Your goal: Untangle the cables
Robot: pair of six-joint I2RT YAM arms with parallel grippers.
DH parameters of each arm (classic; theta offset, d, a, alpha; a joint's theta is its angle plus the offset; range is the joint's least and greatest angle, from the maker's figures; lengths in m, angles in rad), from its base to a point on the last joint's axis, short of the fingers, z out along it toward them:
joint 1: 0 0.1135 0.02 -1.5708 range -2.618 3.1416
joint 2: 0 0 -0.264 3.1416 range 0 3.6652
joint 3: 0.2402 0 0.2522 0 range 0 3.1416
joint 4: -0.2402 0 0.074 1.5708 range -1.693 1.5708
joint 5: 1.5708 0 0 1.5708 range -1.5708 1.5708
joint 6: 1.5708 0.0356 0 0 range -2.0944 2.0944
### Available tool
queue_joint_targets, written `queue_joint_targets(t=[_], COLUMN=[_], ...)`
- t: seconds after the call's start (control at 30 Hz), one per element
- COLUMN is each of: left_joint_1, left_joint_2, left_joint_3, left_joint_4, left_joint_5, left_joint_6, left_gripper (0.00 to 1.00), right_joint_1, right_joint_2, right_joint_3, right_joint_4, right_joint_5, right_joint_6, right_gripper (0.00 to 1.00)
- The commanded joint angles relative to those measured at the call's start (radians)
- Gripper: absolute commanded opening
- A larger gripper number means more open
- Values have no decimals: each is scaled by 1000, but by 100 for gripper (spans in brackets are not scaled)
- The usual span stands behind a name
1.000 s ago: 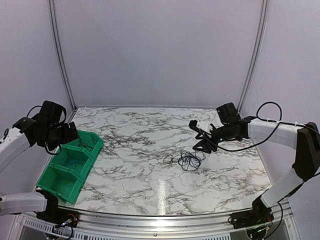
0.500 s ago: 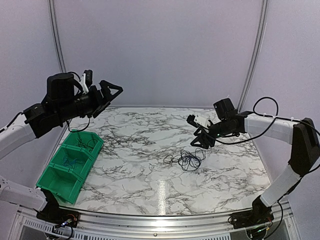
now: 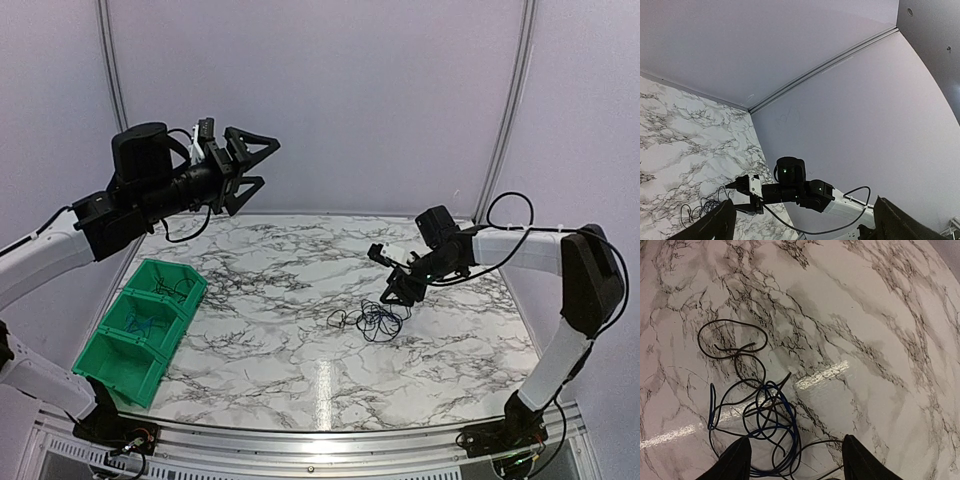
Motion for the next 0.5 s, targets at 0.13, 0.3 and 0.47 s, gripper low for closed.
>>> queue_joint_targets(t=[0.13, 0.3, 0.47], left_joint_1=[-15, -6, -15], left_joint_2=[-78, -38, 80], left_joint_3=[-181, -253, -152], left_joint_4=[230, 97, -163], left_joint_5=[-26, -113, -249], left_joint_6=[342, 568, 854], left_gripper=[99, 99, 99], right_joint_1=[-4, -4, -6], right_joint_2=[-48, -150, -247], right_joint_3=[30, -6, -54], right_joint_4=[-17, 24, 72], right_joint_5=[-11, -9, 11], right_joint_6=[18, 27, 57], right_gripper=[63, 64, 65])
